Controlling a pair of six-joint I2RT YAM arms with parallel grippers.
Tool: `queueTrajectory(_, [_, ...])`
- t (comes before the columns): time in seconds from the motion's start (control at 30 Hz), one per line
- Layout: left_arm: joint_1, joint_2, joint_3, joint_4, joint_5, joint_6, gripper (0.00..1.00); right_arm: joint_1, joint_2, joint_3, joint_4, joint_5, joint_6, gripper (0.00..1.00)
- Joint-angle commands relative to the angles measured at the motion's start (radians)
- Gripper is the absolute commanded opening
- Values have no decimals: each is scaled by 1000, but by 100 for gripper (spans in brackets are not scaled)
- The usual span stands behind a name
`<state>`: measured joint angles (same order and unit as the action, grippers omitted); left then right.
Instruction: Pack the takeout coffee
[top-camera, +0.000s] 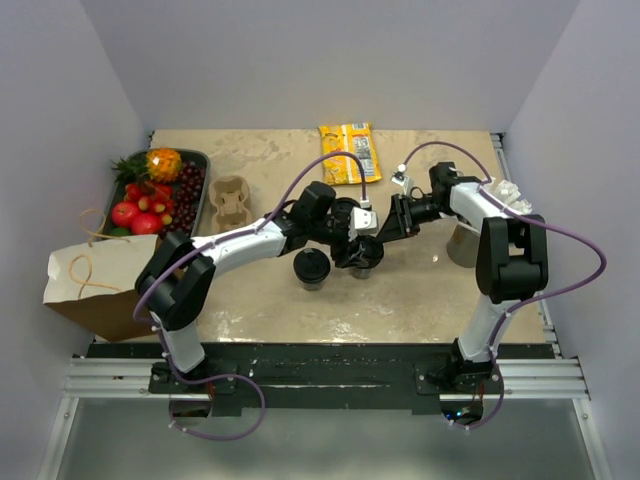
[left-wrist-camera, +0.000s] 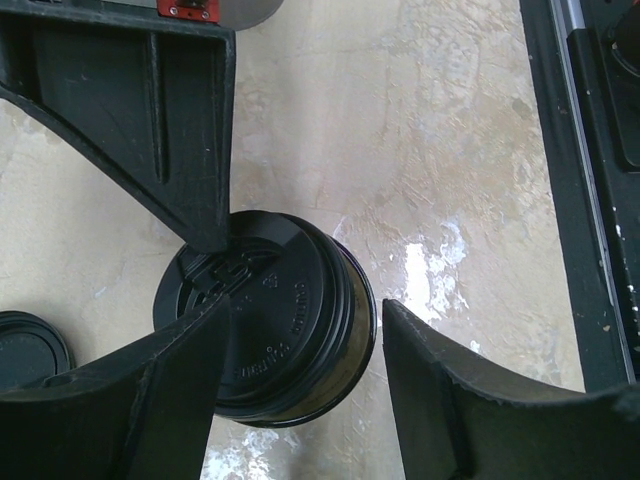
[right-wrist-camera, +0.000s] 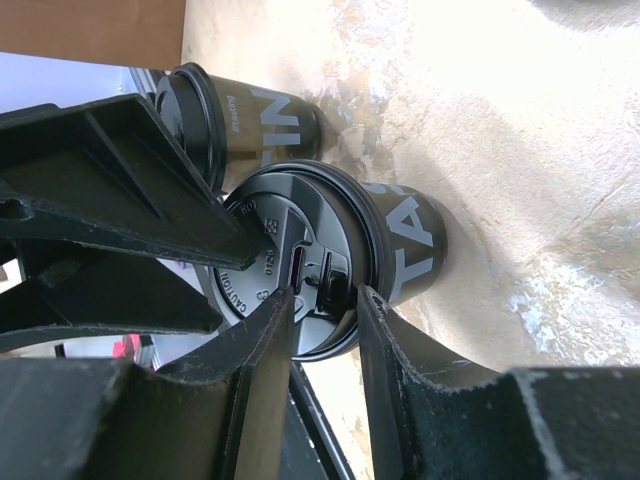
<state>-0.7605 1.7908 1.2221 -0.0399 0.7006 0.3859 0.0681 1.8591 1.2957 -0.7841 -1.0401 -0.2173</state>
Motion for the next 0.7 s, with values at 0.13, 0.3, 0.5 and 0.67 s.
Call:
queueTrajectory(0.13, [-3,-71,-32,-12,31,16,65,16,-57,31,11,-20,1,36])
queueTrajectory(0.3, [-3,-83,-45,-15,33,18,64,30,-66,36,0,-21,-10,35])
queueTrajectory(0.5, [-3,-91,-52,-25,33,18,63,52,-84,40,-9,-17,-19,35])
queueTrajectory(0.67, [-3,-103,-55,-40,34,19,62,65,-97,34,-24,-9,-36,35])
